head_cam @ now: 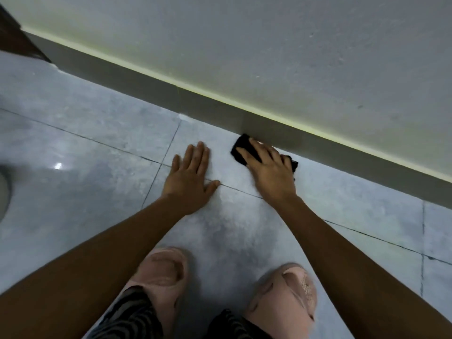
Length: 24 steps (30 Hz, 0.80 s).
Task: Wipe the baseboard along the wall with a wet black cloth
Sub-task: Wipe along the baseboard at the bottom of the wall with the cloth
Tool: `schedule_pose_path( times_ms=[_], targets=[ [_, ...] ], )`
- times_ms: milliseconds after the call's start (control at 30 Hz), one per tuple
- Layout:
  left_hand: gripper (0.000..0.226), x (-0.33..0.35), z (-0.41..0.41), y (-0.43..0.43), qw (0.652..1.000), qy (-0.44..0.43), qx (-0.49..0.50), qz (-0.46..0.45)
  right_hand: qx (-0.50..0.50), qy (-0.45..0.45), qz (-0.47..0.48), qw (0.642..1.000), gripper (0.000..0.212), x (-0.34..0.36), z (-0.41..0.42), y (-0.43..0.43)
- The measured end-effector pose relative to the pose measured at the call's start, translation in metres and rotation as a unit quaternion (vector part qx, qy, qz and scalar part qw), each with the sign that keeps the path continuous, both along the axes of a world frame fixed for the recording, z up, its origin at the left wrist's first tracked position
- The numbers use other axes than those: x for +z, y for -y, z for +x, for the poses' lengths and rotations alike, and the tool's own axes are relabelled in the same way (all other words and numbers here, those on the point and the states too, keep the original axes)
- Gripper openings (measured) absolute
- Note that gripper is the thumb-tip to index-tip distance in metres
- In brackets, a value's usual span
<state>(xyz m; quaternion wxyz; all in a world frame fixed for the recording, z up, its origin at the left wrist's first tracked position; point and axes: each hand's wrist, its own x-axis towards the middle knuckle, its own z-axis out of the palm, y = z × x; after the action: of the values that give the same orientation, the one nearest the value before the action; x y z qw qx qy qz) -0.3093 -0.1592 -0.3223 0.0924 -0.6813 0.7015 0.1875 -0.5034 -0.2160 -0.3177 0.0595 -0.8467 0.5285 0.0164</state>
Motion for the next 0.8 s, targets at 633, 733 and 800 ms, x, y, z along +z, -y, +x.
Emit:
schedule_pose_path(
  times_ms=[633,733,800],
  targets=[
    [0.071,-0.010,0.090,-0.021,0.978,0.000,0.170,-0.121,0.078,0.006,0.009,0.997,0.057,0.006,0.102,0.026],
    [0.070,-0.012,0.107,-0.022,0.980,-0.012,0.172,-0.100,0.079,-0.005,-0.025,0.997,0.068,0.005,0.071,0.021],
    [0.071,-0.013,0.111,-0.022,0.981,-0.016,0.165,-0.103,0.048,0.002,-0.047,0.998,0.078,0.005,0.039,0.014]
  ],
)
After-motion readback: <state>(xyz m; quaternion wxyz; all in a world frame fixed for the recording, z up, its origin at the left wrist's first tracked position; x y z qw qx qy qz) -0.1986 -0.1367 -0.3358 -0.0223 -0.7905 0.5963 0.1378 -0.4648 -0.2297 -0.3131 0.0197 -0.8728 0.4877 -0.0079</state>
